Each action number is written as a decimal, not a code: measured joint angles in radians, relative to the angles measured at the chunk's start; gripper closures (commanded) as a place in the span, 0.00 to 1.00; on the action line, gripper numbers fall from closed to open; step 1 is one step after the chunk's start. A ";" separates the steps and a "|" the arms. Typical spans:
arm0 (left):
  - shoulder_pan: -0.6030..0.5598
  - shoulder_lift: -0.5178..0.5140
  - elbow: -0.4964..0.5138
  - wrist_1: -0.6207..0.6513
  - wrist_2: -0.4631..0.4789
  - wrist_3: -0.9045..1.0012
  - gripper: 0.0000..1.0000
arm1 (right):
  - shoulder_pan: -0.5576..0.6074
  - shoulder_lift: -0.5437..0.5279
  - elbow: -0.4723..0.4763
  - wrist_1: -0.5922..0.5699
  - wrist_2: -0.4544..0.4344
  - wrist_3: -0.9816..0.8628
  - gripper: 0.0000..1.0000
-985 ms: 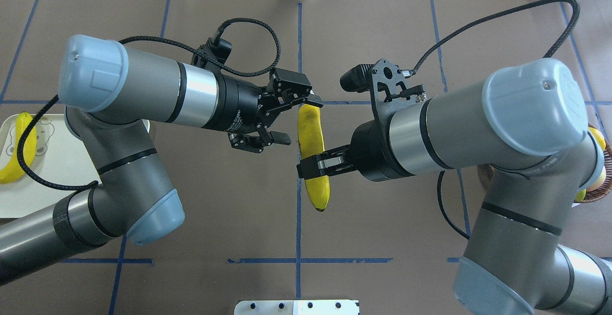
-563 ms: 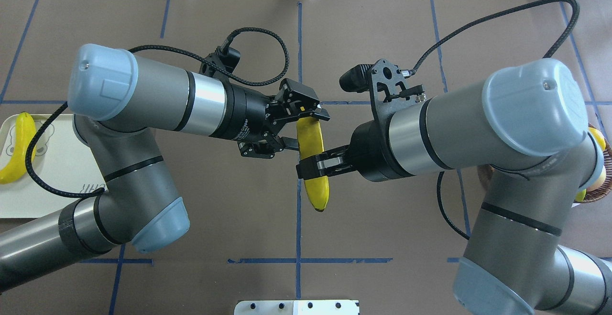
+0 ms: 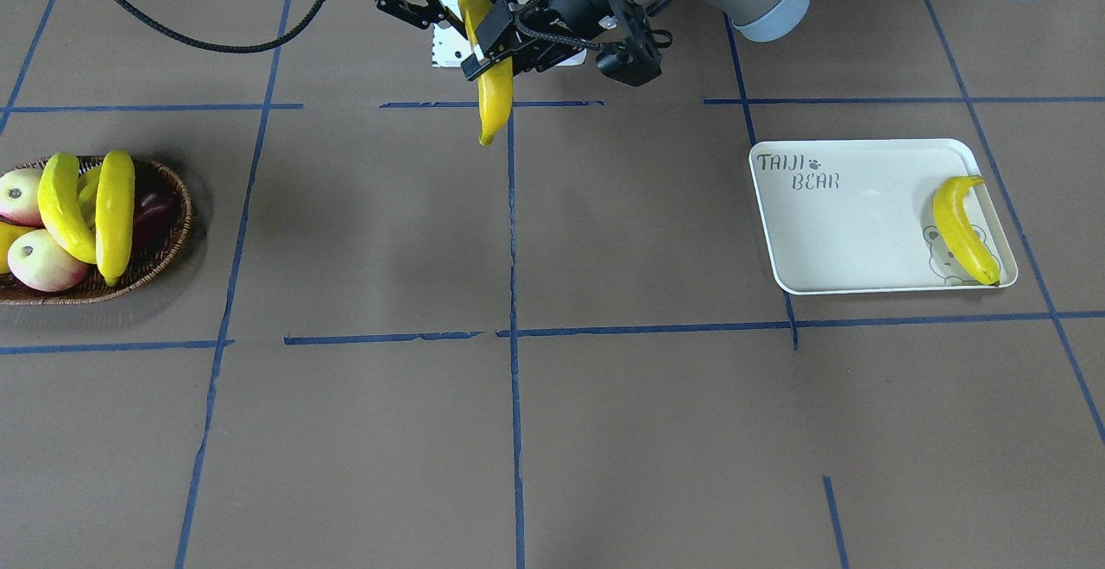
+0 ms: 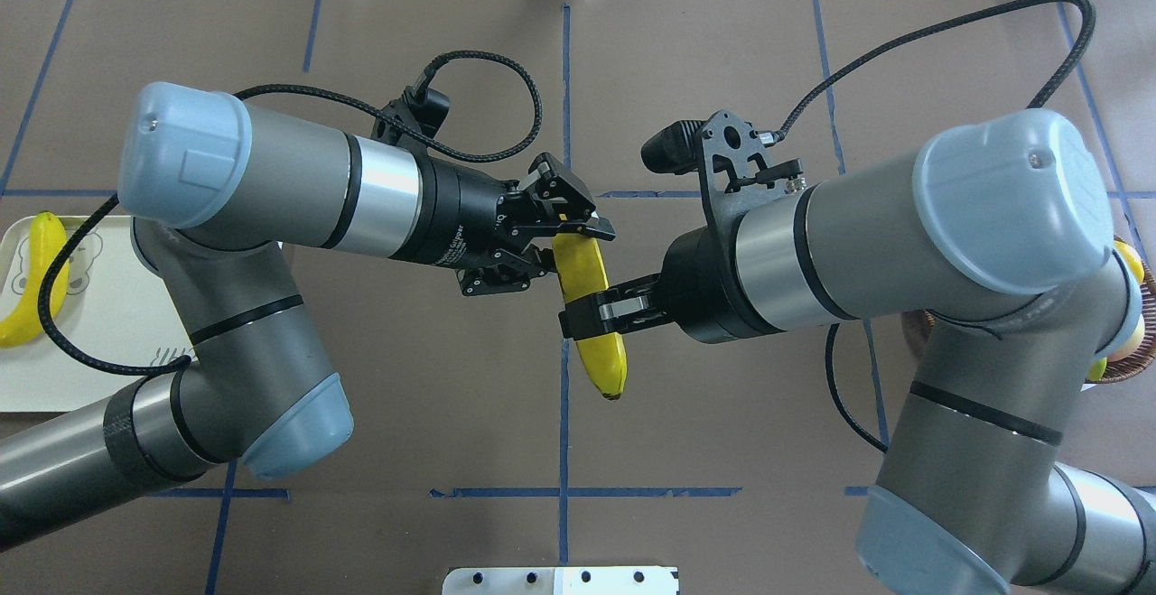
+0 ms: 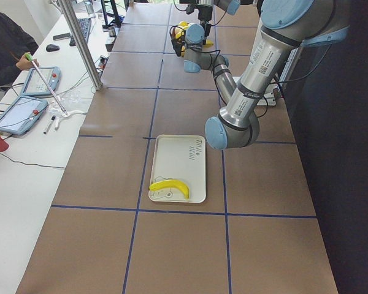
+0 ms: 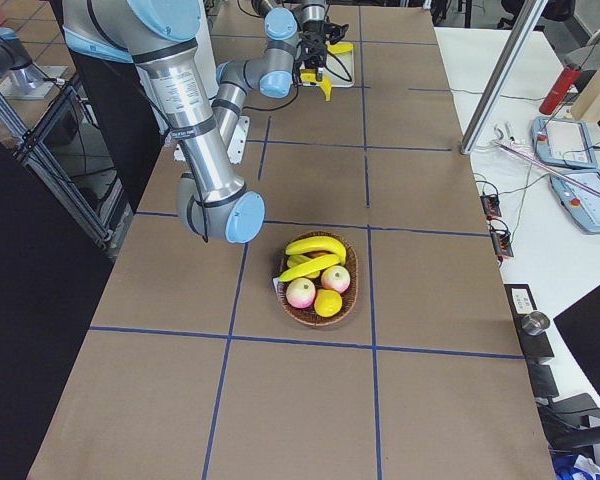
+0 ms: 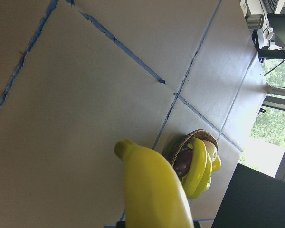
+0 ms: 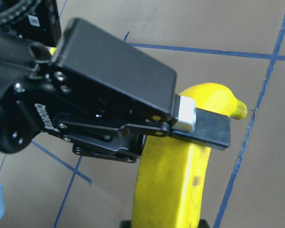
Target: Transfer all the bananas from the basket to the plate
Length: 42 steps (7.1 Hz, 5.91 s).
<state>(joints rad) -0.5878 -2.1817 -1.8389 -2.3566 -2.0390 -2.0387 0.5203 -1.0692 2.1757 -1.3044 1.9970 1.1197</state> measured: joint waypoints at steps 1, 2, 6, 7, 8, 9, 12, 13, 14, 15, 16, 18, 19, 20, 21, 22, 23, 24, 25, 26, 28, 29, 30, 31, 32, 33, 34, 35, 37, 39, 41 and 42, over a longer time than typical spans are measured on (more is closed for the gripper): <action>-0.001 0.001 0.000 0.000 0.000 -0.001 1.00 | 0.000 0.000 0.002 0.000 0.000 0.000 0.00; -0.001 0.002 0.000 0.000 0.000 0.000 1.00 | 0.001 0.000 0.003 0.000 0.001 0.000 0.00; -0.037 0.031 0.026 0.012 0.000 0.016 1.00 | 0.014 -0.023 0.066 -0.004 0.014 0.001 0.00; -0.071 0.065 0.030 0.015 -0.013 0.029 1.00 | 0.020 -0.051 0.090 -0.008 0.016 0.001 0.00; -0.115 0.108 0.030 0.023 -0.046 0.064 1.00 | 0.029 -0.087 0.109 -0.012 0.017 0.001 0.00; -0.172 0.145 0.024 0.061 -0.093 0.124 1.00 | 0.044 -0.127 0.118 -0.015 0.017 0.002 0.00; -0.285 0.281 -0.019 0.236 -0.142 0.434 1.00 | 0.098 -0.225 0.109 -0.017 0.013 0.000 0.00; -0.301 0.358 -0.028 0.250 -0.119 0.547 1.00 | 0.114 -0.249 0.099 -0.018 0.012 0.000 0.00; -0.305 0.453 -0.043 0.256 -0.063 0.676 1.00 | 0.131 -0.270 0.090 -0.018 0.013 -0.001 0.00; -0.303 0.537 -0.056 0.260 -0.002 0.789 1.00 | 0.142 -0.280 0.080 -0.018 0.014 -0.001 0.00; -0.295 0.611 -0.061 0.262 0.071 0.887 1.00 | 0.148 -0.284 0.070 -0.018 0.014 -0.001 0.00; -0.246 0.696 -0.052 0.283 0.218 0.988 1.00 | 0.156 -0.291 0.055 -0.019 0.014 0.000 0.00; -0.217 0.706 -0.048 0.313 0.274 1.004 1.00 | 0.159 -0.293 0.052 -0.019 0.014 -0.001 0.00; -0.196 0.710 -0.042 0.338 0.310 1.011 1.00 | 0.161 -0.294 0.051 -0.019 0.014 0.000 0.00; -0.184 0.712 -0.031 0.348 0.335 1.024 1.00 | 0.162 -0.293 0.051 -0.019 0.014 0.000 0.00; -0.178 0.713 -0.018 0.351 0.353 1.043 0.99 | 0.163 -0.293 0.050 -0.019 0.013 0.000 0.00; -0.176 0.713 0.000 0.352 0.364 1.058 0.98 | 0.163 -0.294 0.050 -0.018 0.014 0.000 0.00; -0.175 0.713 0.016 0.352 0.370 1.074 0.67 | 0.164 -0.293 0.050 -0.018 0.014 0.000 0.00; -0.175 0.715 0.024 0.351 0.372 1.095 0.01 | 0.165 -0.292 0.051 -0.018 0.014 0.000 0.00; -0.175 0.716 0.027 0.350 0.372 1.111 0.00 | 0.166 -0.292 0.052 -0.018 0.014 0.000 0.00; -0.178 0.719 0.021 0.347 0.370 1.122 0.00 | 0.168 -0.292 0.054 -0.018 0.015 0.000 0.00; -0.179 0.719 0.007 0.347 0.363 1.123 0.00 | 0.171 -0.293 0.055 -0.018 0.016 0.000 0.00; -0.182 0.719 -0.020 0.351 0.337 1.123 0.00 | 0.179 -0.298 0.055 -0.019 0.016 0.000 0.00; -0.190 0.718 -0.073 0.375 0.270 1.123 0.00 | 0.190 -0.314 0.055 -0.019 0.018 -0.004 0.00; -0.212 0.707 -0.138 0.443 0.183 1.123 0.00 | 0.205 -0.348 0.055 -0.018 0.021 -0.011 0.00; -0.233 0.669 -0.200 0.539 0.116 1.120 0.00 | 0.220 -0.393 0.055 -0.018 0.020 -0.019 0.00; -0.245 0.605 -0.243 0.630 0.071 1.106 0.00 | 0.235 -0.451 0.053 -0.019 0.013 -0.029 0.00; -0.248 0.540 -0.260 0.684 0.035 1.066 0.00 | 0.251 -0.507 0.046 -0.020 0.006 -0.035 0.00; -0.225 0.439 -0.259 0.713 -0.008 0.942 0.00 | 0.267 -0.572 -0.003 -0.063 -0.037 -0.054 0.00; -0.178 0.390 -0.255 0.715 -0.009 0.863 0.00 | 0.271 -0.586 -0.038 -0.156 -0.072 -0.193 0.00; -0.163 0.366 -0.251 0.715 -0.008 0.837 0.00 | 0.269 -0.591 -0.075 -0.203 -0.084 -0.310 0.00; -0.162 0.363 -0.250 0.715 -0.007 0.834 0.00 | 0.268 -0.589 -0.107 -0.207 -0.086 -0.346 0.00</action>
<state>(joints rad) -0.7494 -1.8191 -2.0887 -1.6413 -2.0464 -1.2045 0.7880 -1.6586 2.0685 -1.5115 1.9109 0.7739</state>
